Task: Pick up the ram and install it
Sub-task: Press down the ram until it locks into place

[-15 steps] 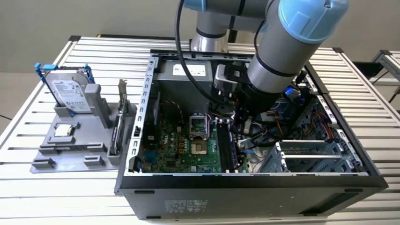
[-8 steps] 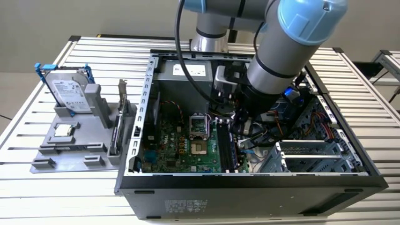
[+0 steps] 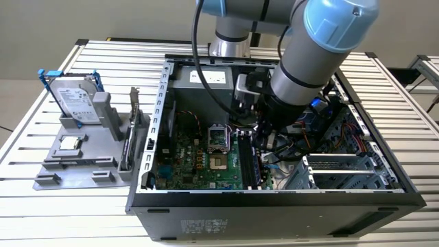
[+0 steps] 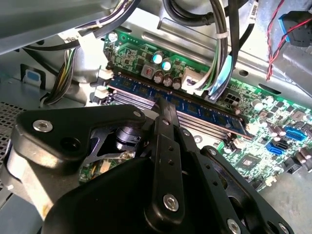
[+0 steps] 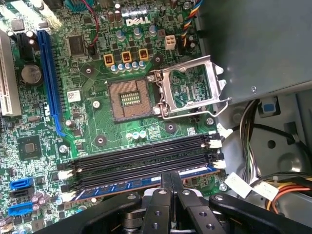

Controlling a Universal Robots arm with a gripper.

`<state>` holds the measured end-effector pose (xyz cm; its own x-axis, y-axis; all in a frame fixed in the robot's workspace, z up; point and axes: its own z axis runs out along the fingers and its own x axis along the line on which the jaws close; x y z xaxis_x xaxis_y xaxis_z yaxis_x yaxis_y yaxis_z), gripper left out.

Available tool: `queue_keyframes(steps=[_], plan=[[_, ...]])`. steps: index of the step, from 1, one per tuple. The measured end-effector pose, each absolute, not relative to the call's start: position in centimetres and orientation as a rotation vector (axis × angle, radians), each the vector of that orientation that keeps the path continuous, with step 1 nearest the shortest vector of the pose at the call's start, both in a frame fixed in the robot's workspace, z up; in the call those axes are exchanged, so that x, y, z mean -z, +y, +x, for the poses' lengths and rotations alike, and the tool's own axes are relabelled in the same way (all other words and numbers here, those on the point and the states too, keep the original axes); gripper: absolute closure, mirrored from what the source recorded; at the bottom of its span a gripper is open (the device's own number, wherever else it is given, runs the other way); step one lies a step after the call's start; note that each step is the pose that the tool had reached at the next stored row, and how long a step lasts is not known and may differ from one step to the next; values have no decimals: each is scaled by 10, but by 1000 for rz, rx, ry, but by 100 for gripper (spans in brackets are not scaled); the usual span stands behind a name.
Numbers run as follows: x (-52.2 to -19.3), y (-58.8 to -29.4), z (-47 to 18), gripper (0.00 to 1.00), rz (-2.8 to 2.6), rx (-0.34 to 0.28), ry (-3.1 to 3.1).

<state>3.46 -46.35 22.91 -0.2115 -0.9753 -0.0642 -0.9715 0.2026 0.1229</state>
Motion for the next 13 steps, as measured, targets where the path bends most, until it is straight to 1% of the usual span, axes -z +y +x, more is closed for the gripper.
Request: queue_keyframes(steps=[13], plan=[[-227,-463,35,100,2019,211,-2356]])
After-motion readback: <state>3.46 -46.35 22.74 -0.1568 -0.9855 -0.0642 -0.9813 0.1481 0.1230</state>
